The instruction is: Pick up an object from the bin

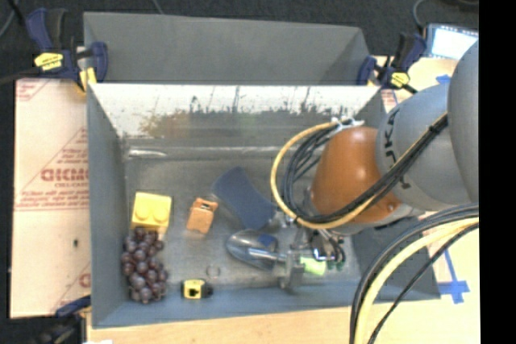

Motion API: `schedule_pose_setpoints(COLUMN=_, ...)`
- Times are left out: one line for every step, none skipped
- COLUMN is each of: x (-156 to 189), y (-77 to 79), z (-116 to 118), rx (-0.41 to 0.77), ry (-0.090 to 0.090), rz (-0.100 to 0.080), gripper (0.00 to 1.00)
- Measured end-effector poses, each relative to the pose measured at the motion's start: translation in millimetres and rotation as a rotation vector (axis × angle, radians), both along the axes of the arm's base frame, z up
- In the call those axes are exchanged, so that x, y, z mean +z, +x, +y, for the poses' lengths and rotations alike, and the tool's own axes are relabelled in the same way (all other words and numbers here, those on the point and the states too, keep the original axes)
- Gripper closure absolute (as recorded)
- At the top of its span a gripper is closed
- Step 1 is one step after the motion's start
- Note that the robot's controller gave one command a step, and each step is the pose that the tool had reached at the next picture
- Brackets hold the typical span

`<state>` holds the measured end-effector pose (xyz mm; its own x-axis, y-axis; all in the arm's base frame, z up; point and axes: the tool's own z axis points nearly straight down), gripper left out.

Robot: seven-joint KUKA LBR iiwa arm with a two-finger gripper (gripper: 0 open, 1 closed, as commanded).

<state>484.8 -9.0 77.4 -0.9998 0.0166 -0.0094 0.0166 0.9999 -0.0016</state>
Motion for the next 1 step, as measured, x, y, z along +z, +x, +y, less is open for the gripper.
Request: schedule_pose_setpoints(x=-6.0, y=119.3, z=11.1, rx=-0.314, ry=0.002, rz=-0.010, gripper=1.00)
